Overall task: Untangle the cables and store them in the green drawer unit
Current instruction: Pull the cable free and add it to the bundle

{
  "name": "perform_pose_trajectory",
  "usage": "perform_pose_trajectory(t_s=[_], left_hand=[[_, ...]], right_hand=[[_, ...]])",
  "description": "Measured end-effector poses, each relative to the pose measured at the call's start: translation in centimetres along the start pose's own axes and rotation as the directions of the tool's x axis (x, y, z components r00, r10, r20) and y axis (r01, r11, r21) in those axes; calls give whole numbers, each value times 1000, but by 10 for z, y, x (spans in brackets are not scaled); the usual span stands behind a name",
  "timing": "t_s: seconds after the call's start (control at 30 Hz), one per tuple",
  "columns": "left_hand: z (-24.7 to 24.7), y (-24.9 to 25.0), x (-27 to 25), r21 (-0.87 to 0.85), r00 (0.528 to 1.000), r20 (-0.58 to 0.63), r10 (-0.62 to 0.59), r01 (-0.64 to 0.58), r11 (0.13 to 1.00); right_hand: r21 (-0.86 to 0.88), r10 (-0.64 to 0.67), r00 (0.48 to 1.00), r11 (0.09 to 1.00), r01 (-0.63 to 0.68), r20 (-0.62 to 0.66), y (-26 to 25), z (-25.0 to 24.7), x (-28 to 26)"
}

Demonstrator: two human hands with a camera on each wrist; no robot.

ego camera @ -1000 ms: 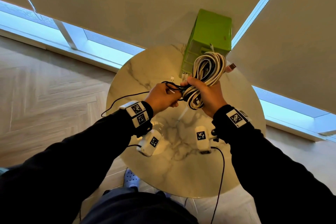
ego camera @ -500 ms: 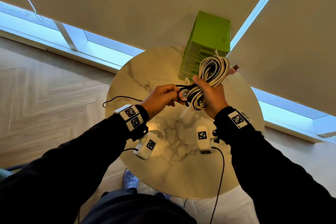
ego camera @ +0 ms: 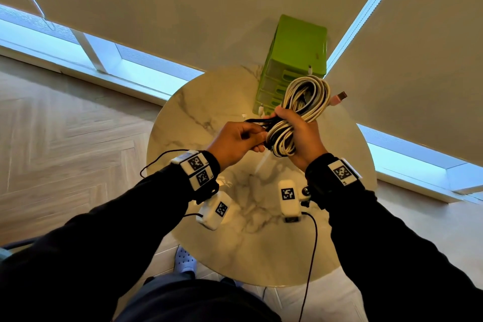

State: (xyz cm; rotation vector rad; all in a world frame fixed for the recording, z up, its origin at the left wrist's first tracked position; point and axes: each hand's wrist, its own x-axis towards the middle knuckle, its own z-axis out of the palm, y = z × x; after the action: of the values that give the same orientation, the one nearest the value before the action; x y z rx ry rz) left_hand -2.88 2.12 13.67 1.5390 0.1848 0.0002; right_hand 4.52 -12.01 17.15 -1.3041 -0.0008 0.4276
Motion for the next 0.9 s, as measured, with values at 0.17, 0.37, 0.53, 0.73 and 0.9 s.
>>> perform_pose_trajectory(t_s=[0.17,0.37,0.53,0.73,0.9], left_hand=[[3,-2,-2,-130,990,-114,-84,69,989],[2,-19,3,139,979,-191,-67,94,986],[-8,-10,11,314,949,-278,148,-56,948],[-19,-14,23,543,944,-156,292,-165,823],[-48,-32,21,611,928,-167,335,-169,773]], right_hand=[[63,-8,999,998,10,-35,-1,-10,12],[102,52,999,994,-51,-14,9,-15,17],[159,164,986,973,-168,40,12,-23,21],[55,144,989,988,-146,44,13,-18,17],[-66,20,1000,998,-22,-20,-1,-26,21]])
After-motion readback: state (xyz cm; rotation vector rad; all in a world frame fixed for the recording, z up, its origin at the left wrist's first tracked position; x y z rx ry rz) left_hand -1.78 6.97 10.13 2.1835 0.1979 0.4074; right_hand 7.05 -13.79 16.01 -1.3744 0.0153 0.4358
